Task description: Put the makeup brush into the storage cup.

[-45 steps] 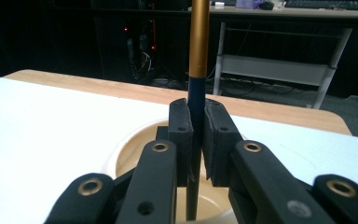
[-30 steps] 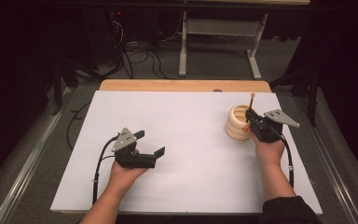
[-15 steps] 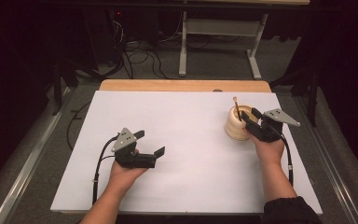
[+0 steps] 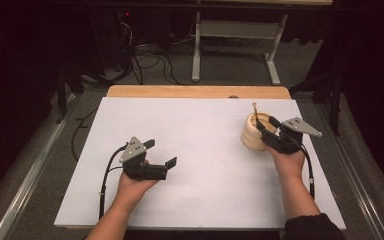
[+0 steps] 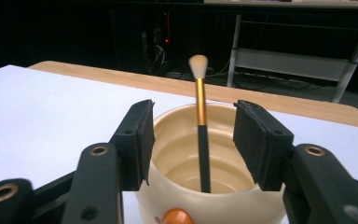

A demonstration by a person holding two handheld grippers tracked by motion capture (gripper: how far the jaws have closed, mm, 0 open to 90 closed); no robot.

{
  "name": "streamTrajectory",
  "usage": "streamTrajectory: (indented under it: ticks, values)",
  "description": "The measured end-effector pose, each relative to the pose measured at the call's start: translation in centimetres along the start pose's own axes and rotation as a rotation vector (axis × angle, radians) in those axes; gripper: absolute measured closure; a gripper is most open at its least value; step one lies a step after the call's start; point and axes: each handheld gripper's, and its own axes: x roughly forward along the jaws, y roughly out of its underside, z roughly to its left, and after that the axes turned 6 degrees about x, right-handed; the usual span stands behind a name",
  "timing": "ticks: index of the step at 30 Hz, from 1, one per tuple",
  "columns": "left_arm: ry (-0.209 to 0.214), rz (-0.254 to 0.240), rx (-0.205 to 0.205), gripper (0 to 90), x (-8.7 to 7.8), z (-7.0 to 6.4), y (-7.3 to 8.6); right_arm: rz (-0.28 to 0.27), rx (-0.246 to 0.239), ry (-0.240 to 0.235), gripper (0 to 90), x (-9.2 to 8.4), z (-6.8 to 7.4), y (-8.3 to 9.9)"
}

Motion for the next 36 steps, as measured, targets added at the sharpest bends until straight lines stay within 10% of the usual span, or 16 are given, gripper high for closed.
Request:
streamTrajectory:
  ticks: [36]
  values:
    - [-0.012,0.018,0.023,0.2,-0.7,-0.2,0.1,-0.021,-0.047,-0.116,5.2,-4.8,4.7,2.3]
